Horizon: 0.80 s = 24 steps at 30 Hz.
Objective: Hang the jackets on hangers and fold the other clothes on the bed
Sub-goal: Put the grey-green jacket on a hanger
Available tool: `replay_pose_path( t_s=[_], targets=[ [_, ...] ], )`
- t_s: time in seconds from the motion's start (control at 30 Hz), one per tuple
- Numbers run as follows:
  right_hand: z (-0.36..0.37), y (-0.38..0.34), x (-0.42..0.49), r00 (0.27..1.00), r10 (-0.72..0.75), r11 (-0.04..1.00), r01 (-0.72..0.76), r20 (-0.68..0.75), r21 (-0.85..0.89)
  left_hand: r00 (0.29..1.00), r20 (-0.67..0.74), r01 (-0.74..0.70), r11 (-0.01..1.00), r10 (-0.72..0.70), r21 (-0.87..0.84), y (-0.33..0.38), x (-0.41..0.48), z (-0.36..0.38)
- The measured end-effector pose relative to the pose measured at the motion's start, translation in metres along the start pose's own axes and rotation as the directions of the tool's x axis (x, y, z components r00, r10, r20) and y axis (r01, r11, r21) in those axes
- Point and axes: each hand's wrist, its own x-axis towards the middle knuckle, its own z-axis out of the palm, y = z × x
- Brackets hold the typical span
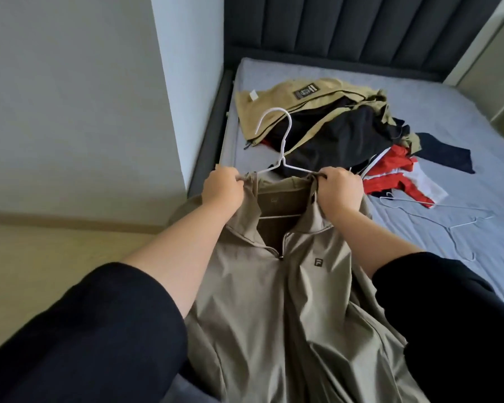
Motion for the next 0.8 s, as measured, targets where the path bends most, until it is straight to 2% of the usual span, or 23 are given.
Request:
replay_pose_path(
  t_s=[0.07,0.13,0.2,0.27,0.33,0.4,0.47,0.63,0.7,0.8],
  targets=[
    [0.016,0.000,0.004,0.994,0.085,0.979,-0.097,0.071,0.177,0.991,0.137,0.029,0.980,-0.002,-0.196,-0.007,0.008,0.018],
    [0.032,0.000,0.001,0.983,0.110,0.945,-0.149,0.146,0.290,0.963,0.270,0.090,0.928,0.012,-0.361,-0.014,0.006,0.038],
    [0.049,0.002,-0.011,0.984,0.084,0.940,-0.130,0.157,0.316,0.961,0.276,0.119,0.912,-0.007,-0.392,-0.024,-0.004,0.060],
    [0.067,0.004,-0.034,0.977,0.066,0.933,-0.132,0.201,0.336,0.985,0.172,0.066,0.940,-0.008,-0.335,-0.036,-0.020,0.083],
    [0.084,0.008,-0.059,0.941,0.075,0.918,-0.194,0.329,0.347,0.995,0.101,0.054,0.956,-0.026,-0.287,-0.047,-0.039,0.105],
    [0.098,0.014,-0.080,0.881,0.059,0.902,-0.249,0.469,0.354,0.982,0.184,0.084,0.972,-0.043,-0.221,-0.053,-0.058,0.124],
    [0.106,0.020,-0.091,0.821,0.022,0.898,-0.267,0.570,0.350,0.949,0.314,0.023,0.997,0.002,-0.078,-0.056,-0.074,0.144],
    [0.108,0.027,-0.095,0.704,-0.084,0.909,-0.235,0.705,0.343,0.859,0.510,-0.077,0.973,-0.047,0.219,-0.054,-0.097,0.176],
    [0.110,0.026,-0.094,0.694,-0.107,0.908,-0.224,0.712,0.354,0.848,0.519,-0.058,0.955,-0.106,0.291,-0.050,-0.101,0.185],
    [0.118,0.020,-0.095,0.730,-0.094,0.924,-0.188,0.677,0.332,0.850,0.497,-0.008,0.941,-0.172,0.339,-0.045,-0.103,0.194]
  ],
)
